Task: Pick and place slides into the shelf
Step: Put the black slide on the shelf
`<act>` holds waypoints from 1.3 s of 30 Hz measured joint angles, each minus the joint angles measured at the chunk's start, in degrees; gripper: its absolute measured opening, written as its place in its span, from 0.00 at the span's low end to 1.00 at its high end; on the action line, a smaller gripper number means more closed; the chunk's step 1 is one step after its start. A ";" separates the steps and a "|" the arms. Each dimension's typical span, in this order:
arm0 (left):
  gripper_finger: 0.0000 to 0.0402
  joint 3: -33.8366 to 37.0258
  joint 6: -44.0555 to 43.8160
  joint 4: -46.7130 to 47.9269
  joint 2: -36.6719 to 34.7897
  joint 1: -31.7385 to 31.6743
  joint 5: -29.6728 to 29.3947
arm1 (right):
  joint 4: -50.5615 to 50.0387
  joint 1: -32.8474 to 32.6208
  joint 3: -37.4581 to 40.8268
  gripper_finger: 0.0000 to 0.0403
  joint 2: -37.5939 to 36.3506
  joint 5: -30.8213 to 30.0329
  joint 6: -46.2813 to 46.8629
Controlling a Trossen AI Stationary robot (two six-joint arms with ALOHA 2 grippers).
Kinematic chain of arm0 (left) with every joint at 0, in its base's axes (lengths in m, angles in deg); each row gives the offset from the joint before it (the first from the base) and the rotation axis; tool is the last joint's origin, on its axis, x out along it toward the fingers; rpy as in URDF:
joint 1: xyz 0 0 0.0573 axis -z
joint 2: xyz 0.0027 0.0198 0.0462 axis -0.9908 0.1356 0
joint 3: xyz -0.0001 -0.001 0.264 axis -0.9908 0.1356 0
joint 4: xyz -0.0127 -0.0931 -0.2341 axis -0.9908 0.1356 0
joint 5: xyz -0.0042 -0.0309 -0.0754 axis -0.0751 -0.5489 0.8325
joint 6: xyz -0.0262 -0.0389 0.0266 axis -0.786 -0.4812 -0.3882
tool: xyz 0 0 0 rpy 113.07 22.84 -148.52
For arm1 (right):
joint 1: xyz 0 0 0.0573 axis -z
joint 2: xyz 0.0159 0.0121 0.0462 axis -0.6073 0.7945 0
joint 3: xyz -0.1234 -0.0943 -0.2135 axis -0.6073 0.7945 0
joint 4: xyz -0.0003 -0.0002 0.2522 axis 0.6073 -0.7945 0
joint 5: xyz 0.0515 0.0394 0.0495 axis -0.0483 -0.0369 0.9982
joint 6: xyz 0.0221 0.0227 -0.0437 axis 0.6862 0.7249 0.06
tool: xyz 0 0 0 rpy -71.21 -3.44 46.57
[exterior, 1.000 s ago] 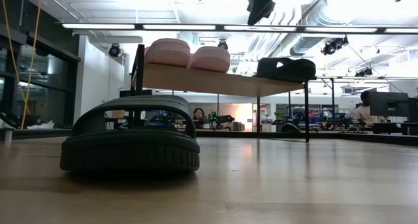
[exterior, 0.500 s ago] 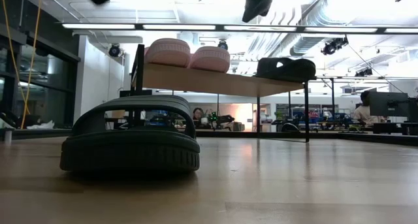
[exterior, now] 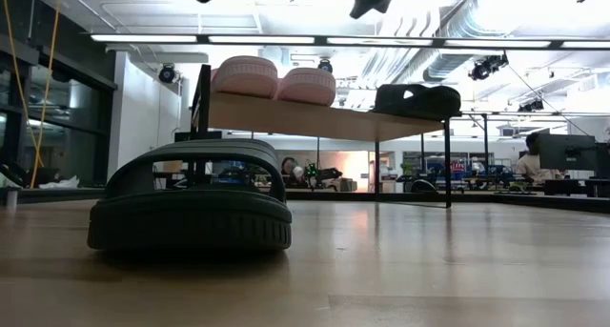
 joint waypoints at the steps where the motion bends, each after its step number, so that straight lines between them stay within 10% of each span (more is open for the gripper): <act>1: 0.38 -0.03 -0.21 -0.09 0.24 -0.01 -0.56 | 0.03 -0.38 0.00 0.32 0.00 -0.01 -0.16; 39: 0.38 0.00 -0.12 2.56 7.34 -5.60 -0.61 | 2.81 -6.83 0.02 0.32 0.00 -3.00 -1.55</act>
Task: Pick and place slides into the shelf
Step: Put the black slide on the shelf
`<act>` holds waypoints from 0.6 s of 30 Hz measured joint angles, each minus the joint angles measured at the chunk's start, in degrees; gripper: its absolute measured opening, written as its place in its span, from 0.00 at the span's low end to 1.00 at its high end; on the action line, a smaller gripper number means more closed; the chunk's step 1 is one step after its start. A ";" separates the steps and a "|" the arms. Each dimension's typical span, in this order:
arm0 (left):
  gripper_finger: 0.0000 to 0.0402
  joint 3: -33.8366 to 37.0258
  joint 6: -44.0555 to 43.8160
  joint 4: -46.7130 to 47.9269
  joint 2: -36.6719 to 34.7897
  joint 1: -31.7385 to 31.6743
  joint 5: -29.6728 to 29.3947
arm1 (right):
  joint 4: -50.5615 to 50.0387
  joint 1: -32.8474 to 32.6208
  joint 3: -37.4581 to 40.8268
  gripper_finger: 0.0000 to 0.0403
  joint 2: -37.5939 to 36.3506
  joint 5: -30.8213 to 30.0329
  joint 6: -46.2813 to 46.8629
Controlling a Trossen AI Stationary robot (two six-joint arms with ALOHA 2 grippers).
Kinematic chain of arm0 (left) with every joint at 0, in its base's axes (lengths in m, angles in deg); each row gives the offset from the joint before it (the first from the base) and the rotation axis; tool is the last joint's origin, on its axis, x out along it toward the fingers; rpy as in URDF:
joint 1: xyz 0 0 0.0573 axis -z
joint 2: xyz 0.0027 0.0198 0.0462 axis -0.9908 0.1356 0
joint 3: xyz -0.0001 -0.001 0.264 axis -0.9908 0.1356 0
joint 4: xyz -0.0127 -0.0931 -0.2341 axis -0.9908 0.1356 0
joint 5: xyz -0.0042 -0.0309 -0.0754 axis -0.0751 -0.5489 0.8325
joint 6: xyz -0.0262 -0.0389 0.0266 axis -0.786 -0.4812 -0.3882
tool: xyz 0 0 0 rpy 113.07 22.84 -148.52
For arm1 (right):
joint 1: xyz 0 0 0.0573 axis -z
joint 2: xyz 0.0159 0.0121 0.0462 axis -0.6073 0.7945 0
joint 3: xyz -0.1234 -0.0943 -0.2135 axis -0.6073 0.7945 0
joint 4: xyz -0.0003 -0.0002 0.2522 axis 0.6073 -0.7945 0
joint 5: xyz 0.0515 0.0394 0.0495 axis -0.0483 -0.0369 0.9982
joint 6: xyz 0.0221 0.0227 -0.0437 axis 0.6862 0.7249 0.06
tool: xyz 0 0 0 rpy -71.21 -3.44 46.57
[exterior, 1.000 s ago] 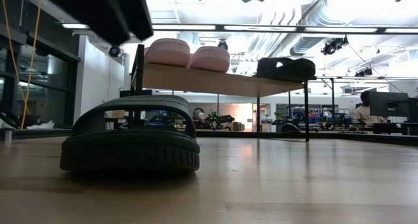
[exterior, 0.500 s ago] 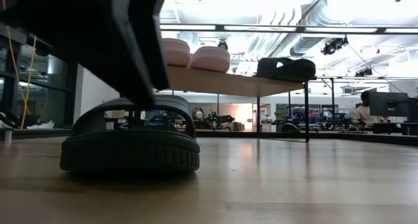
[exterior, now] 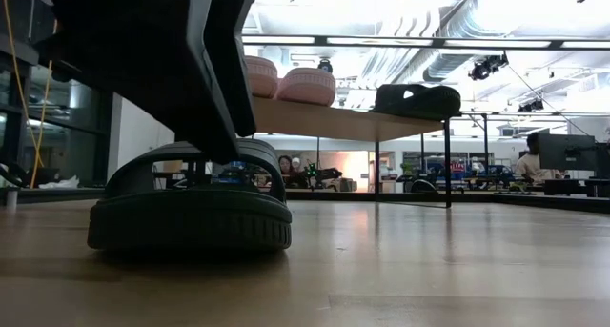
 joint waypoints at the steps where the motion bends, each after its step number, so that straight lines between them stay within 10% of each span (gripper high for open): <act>1: 0.38 0.00 0.01 -0.02 0.00 0.00 0.00 | 0.00 0.00 0.00 0.32 0.00 0.00 -0.02; 18: 0.38 0.00 1.03 -0.16 -0.04 -0.42 0.36 | 0.24 0.00 0.00 0.32 0.00 0.00 0.07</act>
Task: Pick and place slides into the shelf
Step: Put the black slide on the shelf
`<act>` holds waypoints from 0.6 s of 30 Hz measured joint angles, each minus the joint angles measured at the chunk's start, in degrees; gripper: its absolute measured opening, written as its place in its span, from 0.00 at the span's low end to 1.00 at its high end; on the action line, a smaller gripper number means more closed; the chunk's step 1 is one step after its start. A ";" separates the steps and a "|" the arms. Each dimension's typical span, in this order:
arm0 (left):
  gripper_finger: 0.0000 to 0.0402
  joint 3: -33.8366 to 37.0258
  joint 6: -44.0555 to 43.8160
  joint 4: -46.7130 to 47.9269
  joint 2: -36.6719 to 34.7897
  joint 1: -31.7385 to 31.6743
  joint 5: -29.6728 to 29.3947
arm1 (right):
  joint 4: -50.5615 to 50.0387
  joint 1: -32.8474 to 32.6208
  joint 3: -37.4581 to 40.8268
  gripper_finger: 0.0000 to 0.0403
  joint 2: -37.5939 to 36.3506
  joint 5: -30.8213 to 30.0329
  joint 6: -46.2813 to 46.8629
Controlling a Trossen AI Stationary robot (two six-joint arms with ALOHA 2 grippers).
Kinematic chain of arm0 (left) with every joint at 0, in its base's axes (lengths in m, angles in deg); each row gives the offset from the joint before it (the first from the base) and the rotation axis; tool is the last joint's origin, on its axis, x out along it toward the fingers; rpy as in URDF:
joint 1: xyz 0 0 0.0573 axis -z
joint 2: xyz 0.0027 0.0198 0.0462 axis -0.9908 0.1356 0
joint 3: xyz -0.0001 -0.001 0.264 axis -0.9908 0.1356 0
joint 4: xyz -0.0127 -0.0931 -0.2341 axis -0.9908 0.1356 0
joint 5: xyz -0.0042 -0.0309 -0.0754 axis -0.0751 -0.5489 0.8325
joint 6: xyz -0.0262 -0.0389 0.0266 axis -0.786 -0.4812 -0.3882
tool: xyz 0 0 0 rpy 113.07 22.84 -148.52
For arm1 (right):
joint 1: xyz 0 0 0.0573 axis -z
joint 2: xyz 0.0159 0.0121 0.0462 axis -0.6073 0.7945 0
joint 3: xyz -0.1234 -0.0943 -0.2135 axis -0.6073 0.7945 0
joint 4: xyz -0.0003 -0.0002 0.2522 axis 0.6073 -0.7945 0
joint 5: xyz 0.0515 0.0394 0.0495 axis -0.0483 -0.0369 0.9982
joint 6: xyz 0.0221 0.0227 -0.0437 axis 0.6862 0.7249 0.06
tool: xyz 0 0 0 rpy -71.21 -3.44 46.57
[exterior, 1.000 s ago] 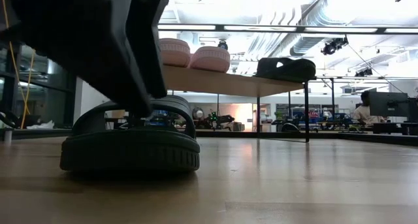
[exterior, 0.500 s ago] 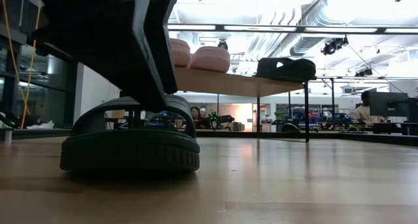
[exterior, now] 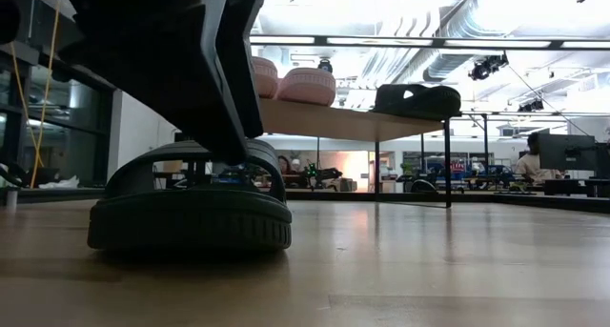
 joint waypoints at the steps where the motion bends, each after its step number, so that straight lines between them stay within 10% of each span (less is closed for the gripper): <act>1: 0.38 0.00 0.02 -0.07 0.00 0.00 0.43 | 0.10 0.00 0.00 0.32 0.00 0.00 0.00; 18: 0.38 6.66 -0.98 -4.17 -0.28 -0.27 -2.45 | 2.19 0.00 0.00 0.32 0.00 0.00 0.00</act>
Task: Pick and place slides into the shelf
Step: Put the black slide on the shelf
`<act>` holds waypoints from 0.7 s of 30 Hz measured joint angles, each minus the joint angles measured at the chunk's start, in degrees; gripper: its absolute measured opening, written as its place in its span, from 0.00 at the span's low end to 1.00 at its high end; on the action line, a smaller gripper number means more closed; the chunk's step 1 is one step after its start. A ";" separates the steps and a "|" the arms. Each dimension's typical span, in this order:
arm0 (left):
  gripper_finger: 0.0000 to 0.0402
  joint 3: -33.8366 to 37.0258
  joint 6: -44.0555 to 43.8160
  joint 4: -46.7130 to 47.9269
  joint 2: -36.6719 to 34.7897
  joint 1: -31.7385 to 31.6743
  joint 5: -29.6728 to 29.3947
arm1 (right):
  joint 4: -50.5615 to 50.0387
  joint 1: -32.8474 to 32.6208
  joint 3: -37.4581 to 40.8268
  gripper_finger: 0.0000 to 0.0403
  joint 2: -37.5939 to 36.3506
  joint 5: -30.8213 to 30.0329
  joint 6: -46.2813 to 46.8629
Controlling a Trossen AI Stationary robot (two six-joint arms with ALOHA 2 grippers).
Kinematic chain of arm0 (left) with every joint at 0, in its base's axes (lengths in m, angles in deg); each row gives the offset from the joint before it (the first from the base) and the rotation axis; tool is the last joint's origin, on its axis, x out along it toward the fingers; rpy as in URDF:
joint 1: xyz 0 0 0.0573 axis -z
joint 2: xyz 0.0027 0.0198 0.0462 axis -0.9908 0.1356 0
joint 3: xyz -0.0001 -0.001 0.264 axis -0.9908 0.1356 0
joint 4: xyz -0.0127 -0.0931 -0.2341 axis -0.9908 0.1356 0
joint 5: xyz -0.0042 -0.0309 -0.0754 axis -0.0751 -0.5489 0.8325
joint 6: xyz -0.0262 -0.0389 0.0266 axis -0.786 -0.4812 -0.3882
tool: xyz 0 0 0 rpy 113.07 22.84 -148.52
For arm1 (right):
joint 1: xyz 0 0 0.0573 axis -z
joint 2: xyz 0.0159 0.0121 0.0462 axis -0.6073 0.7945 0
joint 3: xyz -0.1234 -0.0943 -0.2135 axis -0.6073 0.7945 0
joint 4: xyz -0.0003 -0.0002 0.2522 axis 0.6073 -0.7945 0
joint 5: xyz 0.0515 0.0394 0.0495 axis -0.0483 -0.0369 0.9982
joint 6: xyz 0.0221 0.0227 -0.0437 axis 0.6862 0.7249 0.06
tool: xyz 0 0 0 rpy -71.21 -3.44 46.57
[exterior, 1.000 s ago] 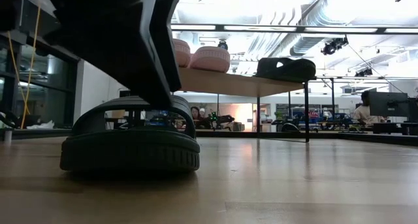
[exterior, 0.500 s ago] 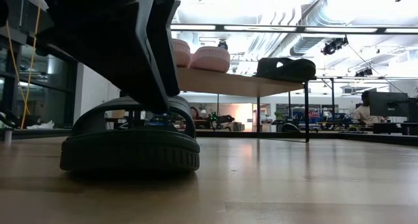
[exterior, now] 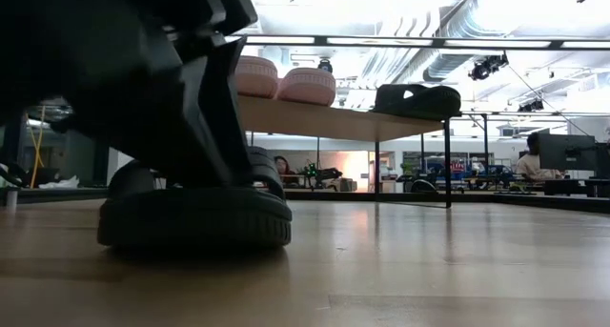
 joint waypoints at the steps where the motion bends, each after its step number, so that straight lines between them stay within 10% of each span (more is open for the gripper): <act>1: 0.38 0.01 -0.15 -0.12 0.00 -0.08 -0.21 | 0.08 -0.01 0.00 0.32 0.00 0.00 0.00; 21: 0.37 0.11 -0.25 0.30 0.24 -0.56 -5.28 | 0.36 -1.14 0.00 0.32 0.00 0.20 0.00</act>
